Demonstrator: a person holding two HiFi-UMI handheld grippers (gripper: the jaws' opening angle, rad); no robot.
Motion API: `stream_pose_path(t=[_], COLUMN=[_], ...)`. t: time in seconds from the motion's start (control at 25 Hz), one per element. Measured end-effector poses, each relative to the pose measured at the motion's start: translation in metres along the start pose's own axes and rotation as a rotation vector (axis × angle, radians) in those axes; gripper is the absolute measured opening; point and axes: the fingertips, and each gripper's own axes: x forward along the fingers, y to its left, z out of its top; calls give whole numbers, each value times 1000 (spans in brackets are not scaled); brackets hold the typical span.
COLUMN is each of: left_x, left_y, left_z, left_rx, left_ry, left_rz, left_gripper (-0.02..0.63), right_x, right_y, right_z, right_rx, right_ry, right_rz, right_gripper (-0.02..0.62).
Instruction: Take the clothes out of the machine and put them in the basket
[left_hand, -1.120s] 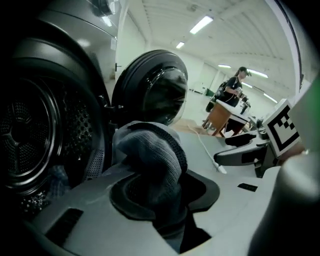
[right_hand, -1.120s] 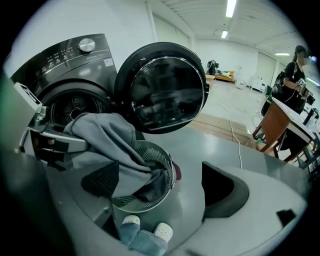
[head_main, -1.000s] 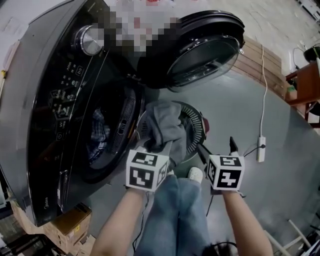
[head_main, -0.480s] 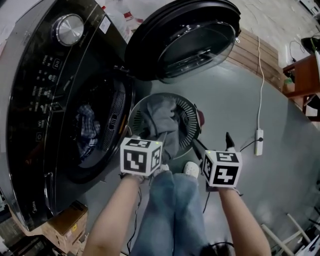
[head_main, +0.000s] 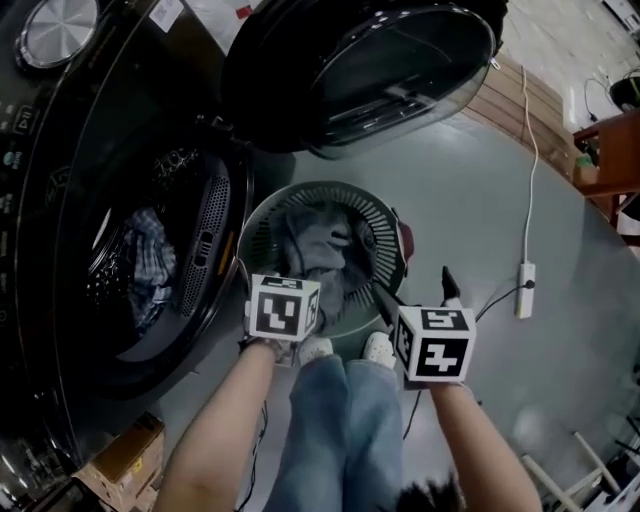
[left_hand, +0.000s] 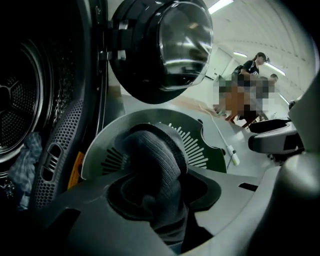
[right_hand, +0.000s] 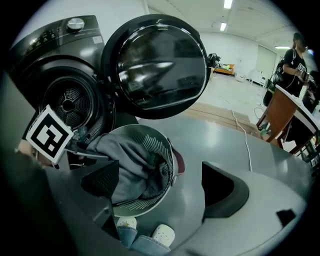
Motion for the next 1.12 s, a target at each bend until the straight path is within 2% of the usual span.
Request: stream_pose_path(t=[0.16,0.32,0.36,0.4,0.44,0.48,0.56,0.76,1.12], left_x=[37,68,72,75,77,77,74,50,-32], left_y=[11,26,31,35,39,42,44,61,98], left_z=[-4,-8,-9,-11,-12,-12,-12,-2,-2], left_rx=[10,43,38,29,19,11,9,34,-60], left_ry=[11,21,25,32,36,34,29,8,-49], left_rz=[13,81,111,141,162,175,184,228,334], left_gripper=[141,156,190,272,398,476,512,525,525], right_x=[27,48,51,53,54,55,54,51,36], right_y=[-1,-6,-7,-8,-9,-9,-10,-6,20], right_z=[-9,-15,-17,-18,-20,-21,-23,-22,-2], right_rx=[1,8,2,-5,-12,-16,-23,-17,-29], right_ry=[9,15,20,25,30,34,37,39,44], right_rz=[6,5,4,4,4,4,5,10,37], right_gripper=[518,518,518,518,518,518,518,518,518])
